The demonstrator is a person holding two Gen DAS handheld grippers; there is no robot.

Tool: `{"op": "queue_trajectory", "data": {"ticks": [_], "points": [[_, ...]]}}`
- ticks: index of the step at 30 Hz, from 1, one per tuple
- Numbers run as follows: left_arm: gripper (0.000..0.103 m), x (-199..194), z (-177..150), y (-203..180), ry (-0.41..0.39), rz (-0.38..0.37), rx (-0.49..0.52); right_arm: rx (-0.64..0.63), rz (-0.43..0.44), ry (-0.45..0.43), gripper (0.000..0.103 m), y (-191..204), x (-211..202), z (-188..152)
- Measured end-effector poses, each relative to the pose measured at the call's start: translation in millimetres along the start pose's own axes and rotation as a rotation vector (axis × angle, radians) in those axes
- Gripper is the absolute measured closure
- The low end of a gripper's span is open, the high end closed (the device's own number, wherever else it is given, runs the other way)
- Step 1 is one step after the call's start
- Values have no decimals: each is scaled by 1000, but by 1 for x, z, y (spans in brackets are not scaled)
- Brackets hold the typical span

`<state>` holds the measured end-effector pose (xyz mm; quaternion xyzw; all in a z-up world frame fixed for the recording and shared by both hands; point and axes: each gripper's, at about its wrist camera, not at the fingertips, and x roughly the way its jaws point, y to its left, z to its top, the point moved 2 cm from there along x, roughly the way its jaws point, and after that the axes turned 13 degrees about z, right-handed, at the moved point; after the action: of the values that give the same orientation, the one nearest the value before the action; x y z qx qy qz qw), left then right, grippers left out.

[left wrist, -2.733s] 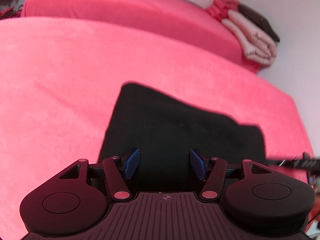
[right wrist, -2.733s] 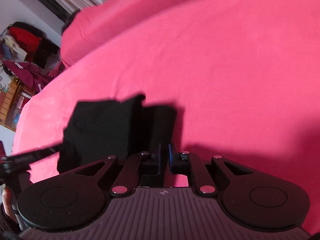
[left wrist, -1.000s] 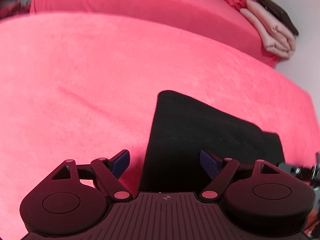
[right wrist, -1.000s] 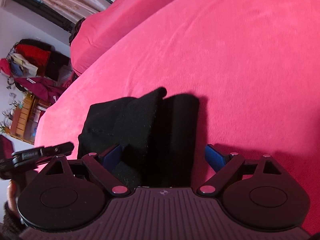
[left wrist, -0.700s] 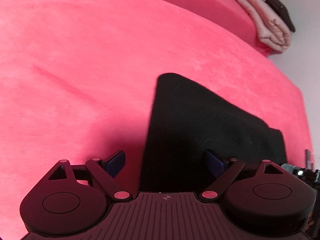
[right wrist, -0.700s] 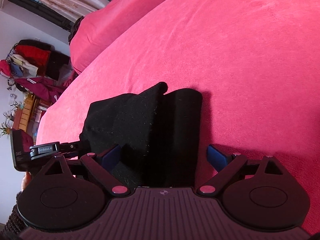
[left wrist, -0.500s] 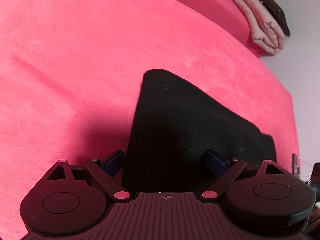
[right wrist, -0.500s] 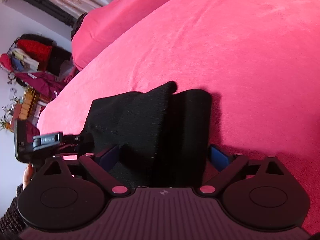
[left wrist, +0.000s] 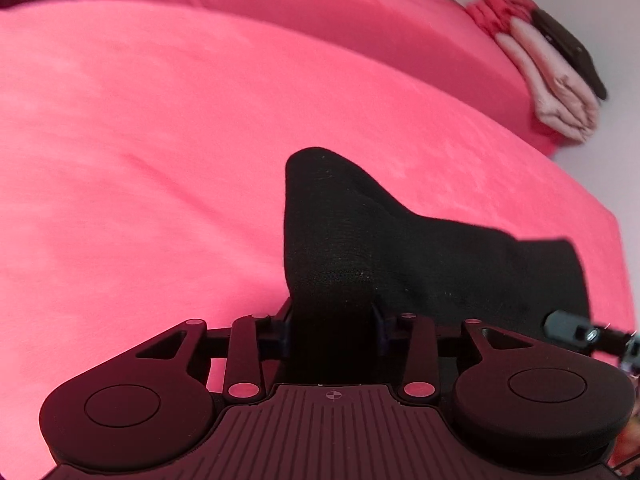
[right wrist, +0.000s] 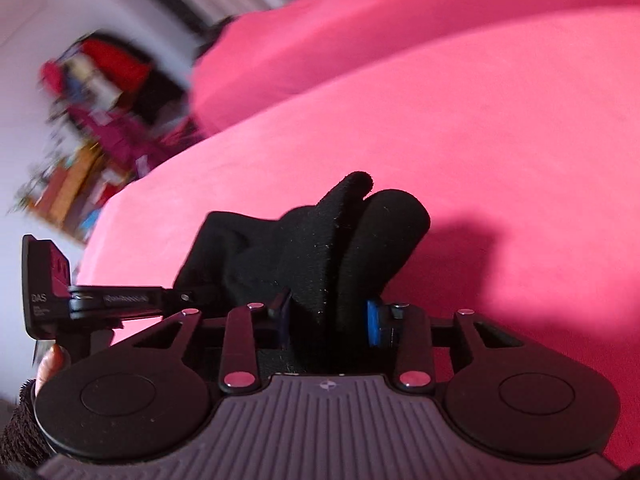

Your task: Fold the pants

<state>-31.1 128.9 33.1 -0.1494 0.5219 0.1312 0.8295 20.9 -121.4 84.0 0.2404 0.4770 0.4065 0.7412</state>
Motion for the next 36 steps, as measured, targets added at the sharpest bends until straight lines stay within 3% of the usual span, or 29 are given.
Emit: {"op": "queue_trajectory", "data": {"ticks": [10,17,20,22,24,27,30,36], "points": [[7,-99,-50,132,-155,291,-291,-261,274,224,63,118,116,23],[6,-109,-90,215,-156,455,-507,-420,391,387,63,201,219,7],[4,-82,-109,253,-102,468,-595,-457,350,454,59,208,264,-9],[0,-61,-125,270,-48,442,-673,-470,241,495,46,201,291,-24],[0,-63,-136,279,-93,388,-734,-416,214,485,39,188,302,-24],[0,-68,-145,285,-103,371,-746,-241,248,500,35,164,299,-8],[0,-77,-142,282,-84,394,-729,-238,231,493,25,155,286,2],[0,-101,-122,266,-95,492,-679,-140,177,387,19,144,256,21]]}}
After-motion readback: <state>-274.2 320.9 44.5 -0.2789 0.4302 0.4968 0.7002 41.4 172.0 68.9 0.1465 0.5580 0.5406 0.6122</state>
